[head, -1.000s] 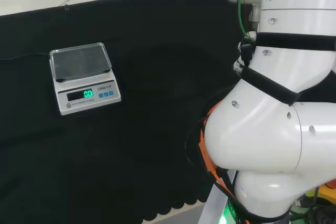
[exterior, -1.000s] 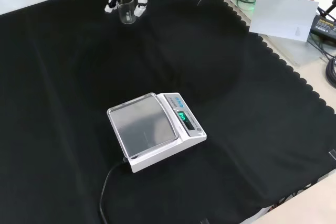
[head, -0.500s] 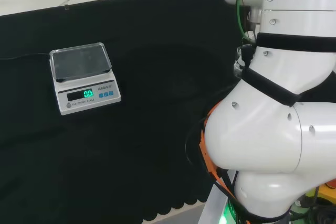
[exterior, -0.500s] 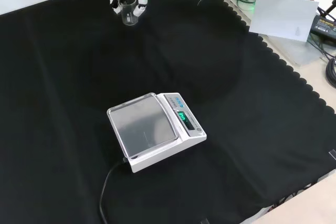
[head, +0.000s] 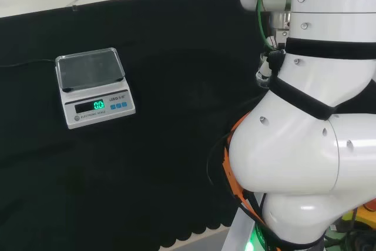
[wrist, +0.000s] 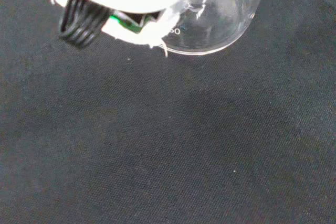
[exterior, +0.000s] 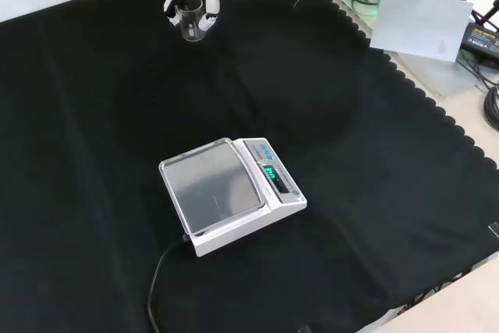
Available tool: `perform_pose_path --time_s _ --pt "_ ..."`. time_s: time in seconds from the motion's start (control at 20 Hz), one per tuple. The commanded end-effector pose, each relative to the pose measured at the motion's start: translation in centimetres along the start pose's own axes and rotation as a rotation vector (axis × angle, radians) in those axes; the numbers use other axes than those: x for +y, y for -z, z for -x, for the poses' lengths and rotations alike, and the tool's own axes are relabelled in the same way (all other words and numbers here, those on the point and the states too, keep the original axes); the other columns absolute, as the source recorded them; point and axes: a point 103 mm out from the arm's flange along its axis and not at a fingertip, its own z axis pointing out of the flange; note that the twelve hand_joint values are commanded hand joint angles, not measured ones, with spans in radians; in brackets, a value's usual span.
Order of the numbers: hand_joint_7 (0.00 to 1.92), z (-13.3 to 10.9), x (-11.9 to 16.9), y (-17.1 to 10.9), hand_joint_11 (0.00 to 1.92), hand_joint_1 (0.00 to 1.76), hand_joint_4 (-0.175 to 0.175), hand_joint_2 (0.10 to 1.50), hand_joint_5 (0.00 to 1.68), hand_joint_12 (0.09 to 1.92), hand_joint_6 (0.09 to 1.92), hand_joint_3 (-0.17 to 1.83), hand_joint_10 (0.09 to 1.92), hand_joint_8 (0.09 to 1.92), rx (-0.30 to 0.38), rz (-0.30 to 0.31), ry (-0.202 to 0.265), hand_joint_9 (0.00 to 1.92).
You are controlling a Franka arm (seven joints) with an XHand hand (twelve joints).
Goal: Pick up the beaker.
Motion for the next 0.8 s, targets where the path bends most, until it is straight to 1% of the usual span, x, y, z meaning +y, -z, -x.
perform_pose_path --time_s 0.05,0.15,0.3,0.4,0.6,0.65,0.7,0.8 --pt "0.87 2.3 -0.4 0.9 0.74 1.17 0.006 0.57 0.70 1.26 1.08 0.76 0.59 0.78 0.021 0.010 0.008 1.02" --pt "0.87 2.1 -0.5 1.2 0.74 1.17 0.005 0.57 0.71 1.26 1.08 0.76 0.59 0.78 0.001 0.016 0.008 1.03" --pt "0.87 0.2 -0.7 2.0 0.75 1.17 0.004 0.57 0.71 1.25 1.08 0.76 0.58 0.79 -0.019 0.019 0.006 1.03" --pt "0.87 -0.8 -1.0 2.7 0.75 1.17 0.004 0.56 0.70 1.25 1.08 0.76 0.58 0.80 -0.020 0.028 0.010 1.04" --pt "0.87 -1.8 -1.8 4.5 0.75 1.17 0.003 0.56 0.70 1.24 1.09 0.77 0.57 0.80 -0.035 0.052 0.015 1.04" --pt "0.87 -2.1 -2.0 4.9 0.75 1.17 0.002 0.56 0.70 1.24 1.09 0.77 0.57 0.80 -0.050 0.056 -0.019 1.04" --pt "0.87 -2.5 -2.2 5.3 0.75 1.17 0.002 0.56 0.70 1.24 1.09 0.77 0.57 0.80 -0.057 0.061 -0.023 1.04" --pt "0.87 -3.4 -2.5 6.1 0.76 1.18 0.002 0.56 0.70 1.24 1.09 0.77 0.57 0.81 -0.061 0.068 -0.009 1.05"
